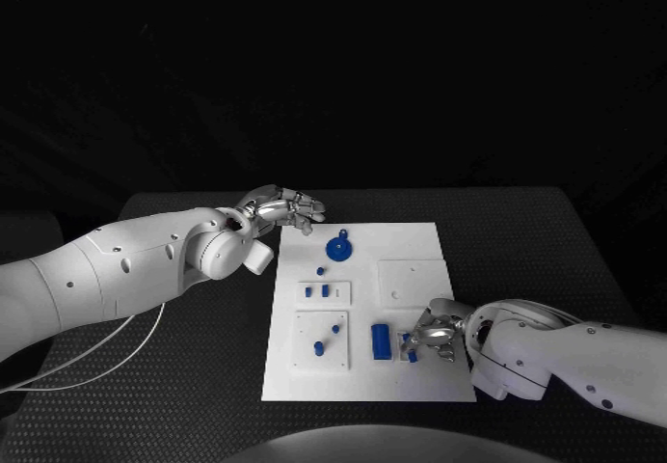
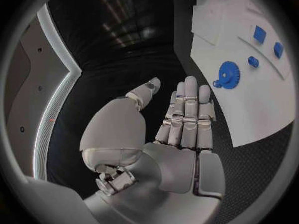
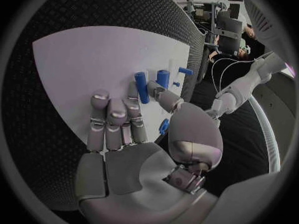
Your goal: Assemble the parts on the task board
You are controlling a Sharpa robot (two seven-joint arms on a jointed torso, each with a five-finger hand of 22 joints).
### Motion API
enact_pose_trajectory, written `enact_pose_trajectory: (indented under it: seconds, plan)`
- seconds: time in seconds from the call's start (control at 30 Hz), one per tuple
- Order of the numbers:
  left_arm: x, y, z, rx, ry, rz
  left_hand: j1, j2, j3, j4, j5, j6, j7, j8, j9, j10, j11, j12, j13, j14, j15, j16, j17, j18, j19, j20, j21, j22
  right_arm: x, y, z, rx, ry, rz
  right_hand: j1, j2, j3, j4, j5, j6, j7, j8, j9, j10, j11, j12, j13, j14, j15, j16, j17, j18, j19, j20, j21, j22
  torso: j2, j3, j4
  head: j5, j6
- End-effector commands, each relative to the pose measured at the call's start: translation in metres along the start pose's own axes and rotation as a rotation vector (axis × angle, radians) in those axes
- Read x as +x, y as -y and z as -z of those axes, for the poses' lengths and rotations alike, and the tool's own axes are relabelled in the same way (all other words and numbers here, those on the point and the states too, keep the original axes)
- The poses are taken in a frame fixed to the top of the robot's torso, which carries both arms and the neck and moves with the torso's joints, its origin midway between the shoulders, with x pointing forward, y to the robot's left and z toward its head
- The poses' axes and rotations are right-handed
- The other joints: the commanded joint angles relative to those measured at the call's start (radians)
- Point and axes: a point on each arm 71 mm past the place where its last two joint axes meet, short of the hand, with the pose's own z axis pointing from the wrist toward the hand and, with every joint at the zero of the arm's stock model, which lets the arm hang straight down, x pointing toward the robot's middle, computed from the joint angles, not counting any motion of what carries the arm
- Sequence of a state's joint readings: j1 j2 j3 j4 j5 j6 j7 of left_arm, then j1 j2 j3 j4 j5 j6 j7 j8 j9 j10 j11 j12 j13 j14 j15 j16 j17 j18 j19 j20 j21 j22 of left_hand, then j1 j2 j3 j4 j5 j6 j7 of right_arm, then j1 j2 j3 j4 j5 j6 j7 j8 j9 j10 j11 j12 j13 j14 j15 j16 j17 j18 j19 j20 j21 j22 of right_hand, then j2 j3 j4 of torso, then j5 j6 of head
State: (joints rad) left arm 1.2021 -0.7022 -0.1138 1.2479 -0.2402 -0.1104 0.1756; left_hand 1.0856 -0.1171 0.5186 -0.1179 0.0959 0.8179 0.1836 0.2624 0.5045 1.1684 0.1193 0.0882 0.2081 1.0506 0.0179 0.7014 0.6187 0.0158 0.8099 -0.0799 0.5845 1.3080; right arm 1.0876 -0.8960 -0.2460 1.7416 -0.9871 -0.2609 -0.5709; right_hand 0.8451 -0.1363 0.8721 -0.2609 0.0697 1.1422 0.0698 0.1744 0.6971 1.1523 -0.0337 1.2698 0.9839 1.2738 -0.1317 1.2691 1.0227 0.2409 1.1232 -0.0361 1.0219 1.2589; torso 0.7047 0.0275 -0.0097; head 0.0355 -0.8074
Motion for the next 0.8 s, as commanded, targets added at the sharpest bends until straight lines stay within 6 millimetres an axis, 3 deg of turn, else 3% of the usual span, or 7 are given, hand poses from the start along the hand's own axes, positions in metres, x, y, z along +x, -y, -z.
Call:
enact_pose_trajectory:
  seconds: [0.03,0.13,0.2,0.3,0.5,0.8]
  plan:
    - [0.0029,0.0014,-0.0006,0.008,-0.02,0.001,-0.003,0.005,-0.004,-0.001,0.001,0.001,0.002,0.004,-0.002,0.004,0.001,0.002,0.001,0.007,0.0,-0.005,0.001,0.02,0.004,0.0,-0.004,0.01,0.0053,-0.004,0.0005,-0.029,-0.027,0.013,-0.003,0.002,-0.008,-0.002,0.0,0.007,-0.001,0.004,-0.002,0.004,-0.006,-0.006,0.002,-0.001,-0.004,-0.004,0.002,0.021,-0.002,0.003,-0.003,0.001,0.0,0.0002,0.0,0.0,0.0]
    - [0.0029,0.0014,-0.0006,0.008,-0.019,0.001,-0.004,0.005,-0.004,0.0,0.001,0.001,0.002,0.004,-0.002,0.004,0.001,0.002,0.001,0.007,0.0,-0.006,0.001,0.02,0.004,0.0,-0.004,0.01,0.0051,-0.0046,0.0005,-0.037,-0.023,0.007,-0.026,-0.034,-0.022,0.011,-0.01,0.007,0.0,0.005,-0.006,0.005,-0.005,-0.008,0.003,0.0,-0.004,-0.005,0.003,0.021,0.0,0.004,-0.003,0.001,0.0,0.0004,-0.0002,0.0,0.001]
    - [0.0031,0.0014,-0.0006,0.007,-0.02,0.001,-0.004,0.005,-0.004,0.0,0.001,0.001,0.002,0.004,-0.002,0.003,0.001,0.002,0.001,0.007,0.001,-0.006,0.002,0.02,0.004,0.0,-0.004,0.011,0.0053,-0.0053,0.0008,-0.042,-0.021,0.006,-0.041,-0.077,-0.034,0.04,-0.018,0.007,0.0,0.007,-0.011,0.007,-0.006,-0.01,0.005,0.001,-0.005,-0.007,0.005,0.021,0.004,0.001,-0.004,-0.001,0.0,0.0001,-0.0005,0.0,0.001]
    - [0.0031,0.0014,-0.0006,0.007,-0.02,0.001,-0.004,0.005,-0.004,0.0,0.001,0.0,0.002,0.004,-0.002,0.003,0.001,0.002,0.001,0.007,0.001,-0.006,0.002,0.02,0.004,0.0,-0.004,0.011,0.0057,-0.0058,0.0011,-0.048,-0.025,-0.001,-0.056,-0.111,-0.048,0.068,-0.021,0.005,-0.001,0.009,-0.013,0.007,-0.006,-0.012,0.006,0.001,-0.006,-0.007,0.006,0.021,0.007,-0.001,-0.004,-0.003,0.0,0.0001,-0.0002,0.0,0.001]
    - [0.003,0.0014,-0.0008,0.007,-0.019,0.001,-0.004,0.005,-0.004,0.0,0.001,0.0,0.002,0.004,-0.002,0.003,0.001,0.002,0.001,0.007,0.001,-0.006,0.002,0.02,0.005,0.0,-0.005,0.011,0.0064,-0.0069,0.0019,-0.059,-0.026,-0.003,-0.08,-0.127,-0.081,0.093,-0.021,0.003,-0.001,0.012,-0.013,0.007,-0.007,-0.013,0.008,0.0,-0.007,-0.008,0.009,0.021,0.006,-0.004,-0.004,-0.003,0.0,-0.0001,0.0,0.001,0.001]
    - [0.0034,0.0015,-0.001,0.007,-0.02,0.001,-0.004,0.005,-0.004,0.0,0.001,0.0,0.002,0.004,-0.002,0.003,0.001,0.002,0.001,0.007,0.001,-0.006,0.002,0.02,0.005,0.0,-0.005,0.011,0.0065,-0.0074,0.0029,-0.072,-0.028,-0.008,-0.091,-0.138,-0.095,0.101,-0.021,0.001,-0.001,0.013,-0.013,0.006,-0.007,-0.014,0.009,0.0,-0.008,-0.008,0.01,0.021,0.005,-0.005,-0.005,-0.003,0.0,0.0004,0.0001,0.003,0.001]
